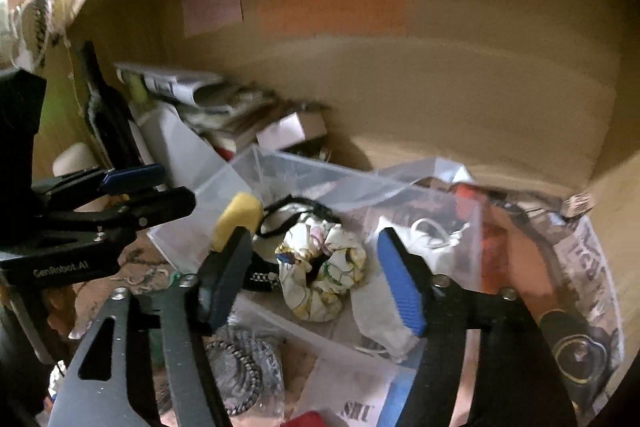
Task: Organize soft objects
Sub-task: 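Drop the scrunchie and sponge into the clear box with both tools, then grasp the gold chain with the right tool while the left tool grasps the green glove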
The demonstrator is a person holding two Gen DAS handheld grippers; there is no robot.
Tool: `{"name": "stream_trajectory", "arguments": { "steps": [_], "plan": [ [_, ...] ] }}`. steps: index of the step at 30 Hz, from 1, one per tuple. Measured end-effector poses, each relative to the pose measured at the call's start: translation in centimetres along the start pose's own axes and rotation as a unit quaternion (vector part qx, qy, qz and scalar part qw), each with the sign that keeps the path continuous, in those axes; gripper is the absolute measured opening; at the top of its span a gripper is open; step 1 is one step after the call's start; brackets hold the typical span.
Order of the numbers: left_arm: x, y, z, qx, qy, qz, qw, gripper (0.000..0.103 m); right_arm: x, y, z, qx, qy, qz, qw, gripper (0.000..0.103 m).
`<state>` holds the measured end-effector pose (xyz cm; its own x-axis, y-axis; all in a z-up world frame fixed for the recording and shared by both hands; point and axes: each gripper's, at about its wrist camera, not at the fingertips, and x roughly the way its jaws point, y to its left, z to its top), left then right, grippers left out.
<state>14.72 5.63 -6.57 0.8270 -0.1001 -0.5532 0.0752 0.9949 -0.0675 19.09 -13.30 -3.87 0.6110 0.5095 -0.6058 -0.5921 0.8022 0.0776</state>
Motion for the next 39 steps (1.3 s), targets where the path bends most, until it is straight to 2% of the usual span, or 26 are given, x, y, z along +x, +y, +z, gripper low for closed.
{"name": "stream_trajectory", "arguments": {
  "steps": [3,5,11,14,22,28,33,39],
  "plan": [
    [-1.3,0.3,-0.4,0.0,-0.009,0.006,0.9999,0.076,-1.9,0.0,-0.2,0.0,-0.018,-0.006,1.0,0.075],
    [-2.1,0.5,-1.0,0.0,-0.011,0.01,0.9999,0.086,-2.8,-0.1,-0.6,-0.001,-0.024,-0.011,1.0,0.079],
    [-3.0,1.0,-3.2,-0.001,0.006,0.019,0.9998,0.09,-4.3,-0.4,-2.9,0.01,-0.017,-0.017,1.0,0.081],
    [-2.8,1.2,-4.6,-0.003,0.023,0.023,0.9995,0.091,-4.3,-0.5,-4.8,0.009,0.0,-0.026,1.0,0.081],
    [-1.4,1.8,-8.7,-0.02,0.081,0.026,0.9962,0.092,-3.3,-0.5,-9.4,0.034,0.073,0.0,0.997,0.081],
    [-0.2,2.0,-10.9,-0.023,0.116,0.029,0.9925,0.092,-2.5,0.5,-11.3,0.035,0.109,0.024,0.993,0.081],
    [0.9,2.0,-11.8,-0.03,0.138,0.023,0.9897,0.092,-1.7,0.9,-12.5,0.023,0.127,0.02,0.991,0.081],
    [1.4,2.1,-12.3,-0.033,0.141,0.015,0.9894,0.079,-1.9,1.5,-12.8,0.001,0.125,0.005,0.992,0.067]
  ]
}}
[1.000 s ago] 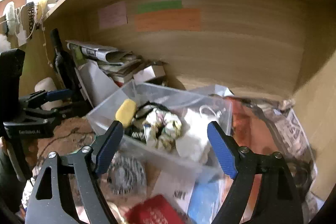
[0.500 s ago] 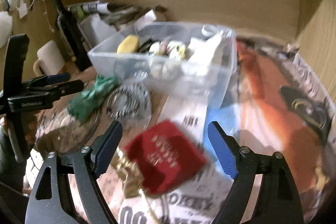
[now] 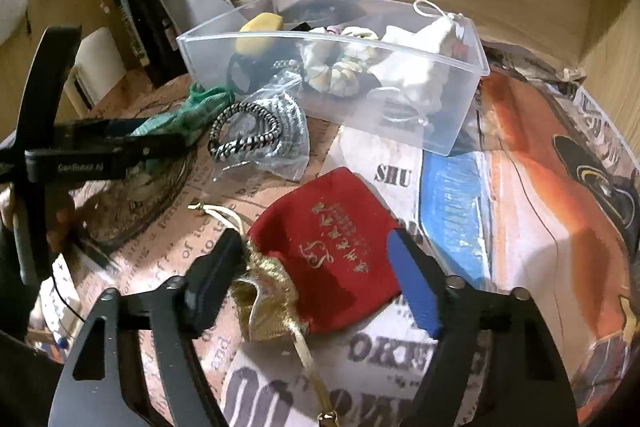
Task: Organize soft objects
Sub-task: 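Grasp the gold chain with the right tool while the left tool grasps the green glove, then place the gold chain, red pouch and green glove into the box with both tools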
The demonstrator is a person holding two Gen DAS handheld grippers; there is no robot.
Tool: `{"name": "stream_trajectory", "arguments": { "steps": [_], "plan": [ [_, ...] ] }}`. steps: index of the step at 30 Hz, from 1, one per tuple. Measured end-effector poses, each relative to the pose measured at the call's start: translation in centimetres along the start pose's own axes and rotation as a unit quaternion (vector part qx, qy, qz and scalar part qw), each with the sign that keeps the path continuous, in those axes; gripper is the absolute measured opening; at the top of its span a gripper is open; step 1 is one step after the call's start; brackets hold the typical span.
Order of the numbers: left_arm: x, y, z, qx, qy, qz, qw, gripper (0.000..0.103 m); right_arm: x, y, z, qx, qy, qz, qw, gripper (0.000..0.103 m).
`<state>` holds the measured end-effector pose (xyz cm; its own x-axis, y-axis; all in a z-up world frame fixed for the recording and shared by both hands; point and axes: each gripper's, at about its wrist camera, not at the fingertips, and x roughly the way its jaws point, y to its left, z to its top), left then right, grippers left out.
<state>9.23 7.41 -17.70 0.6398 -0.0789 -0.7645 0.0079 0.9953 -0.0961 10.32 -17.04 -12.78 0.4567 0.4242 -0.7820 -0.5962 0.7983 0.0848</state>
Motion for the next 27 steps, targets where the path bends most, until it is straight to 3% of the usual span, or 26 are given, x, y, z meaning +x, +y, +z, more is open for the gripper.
{"name": "stream_trajectory", "arguments": {
  "steps": [3,8,14,27],
  "plan": [
    [-0.1,0.0,0.0,0.0,-0.004,-0.001,1.0,0.071,-0.2,0.2,-0.1,-0.005,-0.001,0.004,1.0,0.054],
    [-0.7,-0.2,-0.6,0.005,-0.011,-0.007,0.9999,0.051,-0.4,0.2,-0.3,0.003,-0.001,0.037,0.999,0.019],
    [-1.6,-0.8,-1.4,0.008,-0.018,-0.008,0.9998,0.035,-0.9,0.2,-0.7,0.015,-0.009,0.039,0.999,0.014],
    [-7.5,-1.5,-0.4,0.012,-0.095,-0.008,0.9954,0.032,-5.4,-2.0,1.4,0.035,-0.092,0.006,0.995,0.013]
  ]
}}
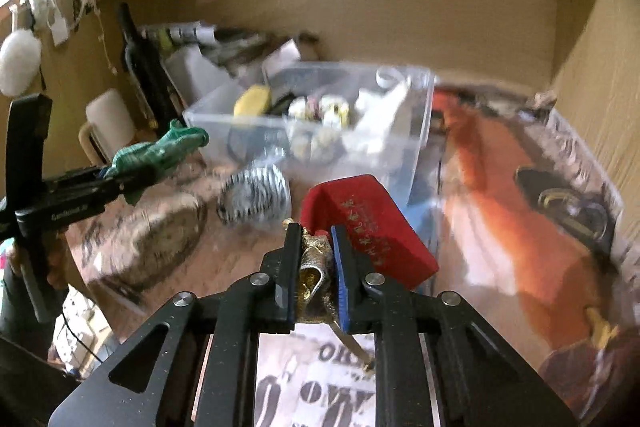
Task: Organize soft objects
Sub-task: 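Place the gold chain, red pouch and green glove into the box with both tools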
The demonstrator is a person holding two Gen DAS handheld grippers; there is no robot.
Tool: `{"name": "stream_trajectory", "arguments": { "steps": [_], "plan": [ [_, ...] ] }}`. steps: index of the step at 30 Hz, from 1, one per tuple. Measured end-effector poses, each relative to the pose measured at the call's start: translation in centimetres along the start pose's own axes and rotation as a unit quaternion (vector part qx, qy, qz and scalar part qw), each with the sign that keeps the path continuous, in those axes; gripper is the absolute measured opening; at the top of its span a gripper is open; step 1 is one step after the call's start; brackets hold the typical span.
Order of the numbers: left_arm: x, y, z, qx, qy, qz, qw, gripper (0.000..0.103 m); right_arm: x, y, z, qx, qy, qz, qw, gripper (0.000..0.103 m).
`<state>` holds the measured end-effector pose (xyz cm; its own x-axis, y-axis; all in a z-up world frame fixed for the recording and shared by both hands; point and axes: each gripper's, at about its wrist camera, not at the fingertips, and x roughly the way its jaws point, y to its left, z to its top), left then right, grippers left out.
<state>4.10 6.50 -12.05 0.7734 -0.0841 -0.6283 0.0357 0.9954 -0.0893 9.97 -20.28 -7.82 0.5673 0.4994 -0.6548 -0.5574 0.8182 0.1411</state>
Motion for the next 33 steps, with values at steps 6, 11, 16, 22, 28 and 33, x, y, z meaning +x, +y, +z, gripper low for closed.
{"name": "stream_trajectory", "arguments": {
  "steps": [6,11,16,22,28,33],
  "plan": [
    [-0.6,-0.5,2.9,0.004,-0.037,-0.008,0.9993,0.032,-1.7,0.1,2.9,-0.011,-0.061,-0.004,0.998,0.013],
    [-0.3,-1.1,5.6,0.013,-0.058,-0.02,0.998,0.032,-2.1,0.5,5.5,-0.024,-0.105,-0.004,0.994,0.013],
    [0.9,-1.9,7.9,0.019,-0.065,-0.03,0.9972,0.033,-1.3,0.8,8.0,-0.033,-0.13,0.0,0.991,0.013],
    [4.0,-2.8,10.3,0.03,-0.054,-0.041,0.9973,0.033,1.5,1.0,9.9,-0.043,-0.123,-0.002,0.991,0.013],
    [7.8,-3.4,11.6,0.031,-0.023,-0.041,0.9984,0.033,5.5,0.0,10.7,-0.032,-0.081,-0.001,0.996,0.013],
    [10.9,-3.5,12.2,0.027,0.01,-0.042,0.9987,0.033,8.8,-1.5,10.4,-0.012,-0.032,0.002,0.999,0.013]
  ]
}}
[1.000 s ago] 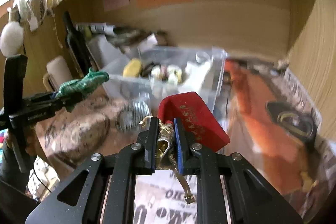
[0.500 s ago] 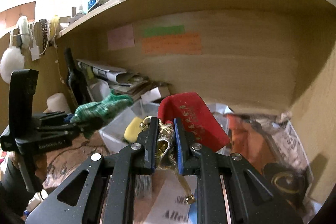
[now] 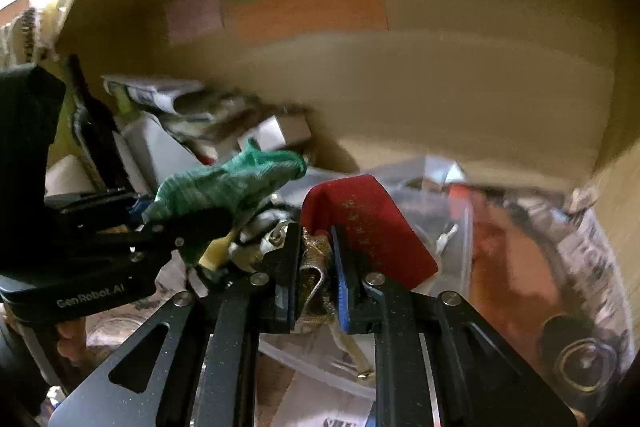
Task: Organize soft objects
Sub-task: 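Place the gold chain, red pouch and green glove into the box with both tools, then grasp the beaded bracelet with the right tool while the left tool grasps the grey mesh bag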
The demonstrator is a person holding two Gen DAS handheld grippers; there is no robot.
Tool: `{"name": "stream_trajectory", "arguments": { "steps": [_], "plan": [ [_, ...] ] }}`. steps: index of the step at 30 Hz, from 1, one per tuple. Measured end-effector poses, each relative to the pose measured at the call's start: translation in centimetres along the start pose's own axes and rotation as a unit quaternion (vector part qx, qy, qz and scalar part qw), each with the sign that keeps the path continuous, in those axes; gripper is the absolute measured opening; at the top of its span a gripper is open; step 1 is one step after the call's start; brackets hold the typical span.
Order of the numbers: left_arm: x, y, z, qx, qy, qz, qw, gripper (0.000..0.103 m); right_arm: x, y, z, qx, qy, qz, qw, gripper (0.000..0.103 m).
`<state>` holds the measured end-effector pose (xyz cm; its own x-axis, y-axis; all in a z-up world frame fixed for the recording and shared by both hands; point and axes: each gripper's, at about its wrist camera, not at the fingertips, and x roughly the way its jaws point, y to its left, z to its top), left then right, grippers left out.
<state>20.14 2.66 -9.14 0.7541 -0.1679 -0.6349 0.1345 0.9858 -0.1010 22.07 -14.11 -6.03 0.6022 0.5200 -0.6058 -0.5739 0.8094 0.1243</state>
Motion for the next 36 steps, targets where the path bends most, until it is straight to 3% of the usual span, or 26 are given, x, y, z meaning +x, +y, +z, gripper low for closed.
{"name": "stream_trajectory", "arguments": {
  "steps": [5,10,17,22,28,31,36],
  "plan": [
    [2.5,-0.3,-0.4,0.003,0.033,-0.006,0.9994,0.033,2.0,-0.7,-1.0,0.01,0.041,-0.002,0.999,0.014],
    [3.4,-0.6,-0.7,0.006,0.049,-0.003,0.9988,0.039,3.1,-0.9,-1.4,0.009,0.065,-0.015,0.998,0.02],
    [3.2,-0.1,-0.5,-0.001,0.047,-0.001,0.9989,0.052,3.1,-0.8,-1.8,0.006,0.081,-0.012,0.997,0.038],
    [1.1,0.2,-0.2,-0.006,0.023,0.0,0.9997,0.061,1.3,-0.1,-1.6,0.001,0.056,-0.008,0.998,0.057],
    [-2.6,0.5,0.2,-0.005,-0.022,0.007,0.9997,0.071,-2.1,1.4,-0.9,-0.015,0.016,-0.003,1.0,0.058],
    [-4.7,0.6,0.0,-0.003,-0.046,0.014,0.9988,0.081,-3.8,2.4,-1.0,-0.026,-0.005,-0.001,1.0,0.067],
    [-7.4,0.8,-1.6,0.012,-0.067,0.033,0.9972,0.083,-5.2,3.8,-2.0,-0.034,-0.017,0.013,0.999,0.07]
  ]
}}
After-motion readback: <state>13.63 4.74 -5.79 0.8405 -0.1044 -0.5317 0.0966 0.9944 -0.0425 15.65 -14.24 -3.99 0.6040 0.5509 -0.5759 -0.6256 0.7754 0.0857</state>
